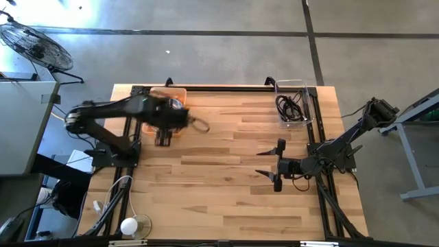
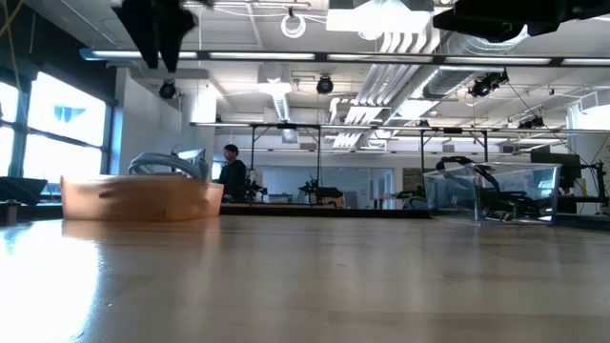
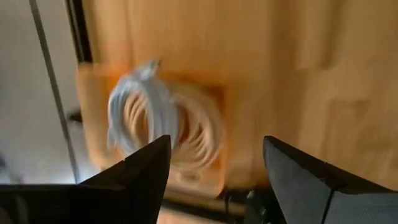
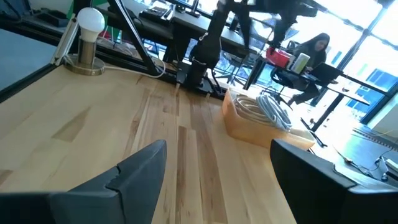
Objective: Sort HDMI cables
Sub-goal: Return to Home Position
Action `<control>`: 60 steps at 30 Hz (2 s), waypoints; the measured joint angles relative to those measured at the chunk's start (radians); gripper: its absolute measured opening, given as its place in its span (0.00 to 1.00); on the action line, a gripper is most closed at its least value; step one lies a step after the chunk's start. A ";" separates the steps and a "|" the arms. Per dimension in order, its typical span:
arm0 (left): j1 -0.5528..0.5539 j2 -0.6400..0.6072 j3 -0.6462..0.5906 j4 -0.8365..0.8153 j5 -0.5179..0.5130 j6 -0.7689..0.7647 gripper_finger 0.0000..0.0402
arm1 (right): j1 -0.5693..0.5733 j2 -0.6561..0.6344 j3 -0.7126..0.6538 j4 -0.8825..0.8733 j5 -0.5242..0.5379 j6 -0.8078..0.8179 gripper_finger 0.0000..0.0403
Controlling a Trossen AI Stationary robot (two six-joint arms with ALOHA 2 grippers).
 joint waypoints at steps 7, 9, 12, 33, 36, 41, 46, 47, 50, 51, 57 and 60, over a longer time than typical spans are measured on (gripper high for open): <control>-0.382 -0.218 -0.001 0.174 -0.122 -0.064 0.62 | 0.000 -0.034 0.000 0.021 0.004 -0.037 0.69; -0.494 -0.269 -0.001 0.243 -0.190 -0.061 0.62 | 0.000 -0.071 0.000 0.021 0.009 -0.061 0.69; -0.654 -0.329 0.000 0.285 -0.312 -0.056 0.62 | 0.001 -0.147 0.000 0.013 0.011 -0.092 0.65; -1.165 -0.585 -0.229 -0.014 -0.797 -0.482 0.62 | 0.033 -0.878 0.000 -0.520 0.048 -0.090 0.01; -1.164 -0.668 -0.326 -0.015 -0.810 -0.552 0.62 | 0.033 -0.945 0.000 -0.611 -0.011 -0.001 0.01; -1.163 -0.778 -0.459 -0.002 -0.835 -0.588 0.62 | 0.033 -0.967 0.000 -0.696 -0.062 0.062 0.00; -1.163 -0.883 -0.537 -0.003 -0.841 -0.593 0.62 | 0.033 -0.966 -0.023 -0.681 -0.112 0.066 0.00; -1.162 -0.903 -0.551 -0.002 -0.845 -0.593 0.62 | 0.033 -0.967 -0.035 -0.674 -0.111 0.068 0.00; -1.163 -0.959 -0.577 0.012 -0.857 -0.583 0.62 | 0.032 -0.966 -0.085 -0.626 -0.116 0.068 0.00; -1.163 -0.971 -0.576 0.034 -0.863 -0.570 0.62 | 0.032 -0.966 -0.103 -0.603 -0.125 0.068 0.00; -1.163 -1.008 -0.595 0.118 -0.866 -0.506 0.62 | 0.032 -0.966 -0.229 -0.439 -0.140 0.084 0.00; -1.163 -1.016 -0.615 0.208 -0.837 -0.540 0.62 | 0.032 -0.966 -0.286 -0.401 -0.140 0.122 0.00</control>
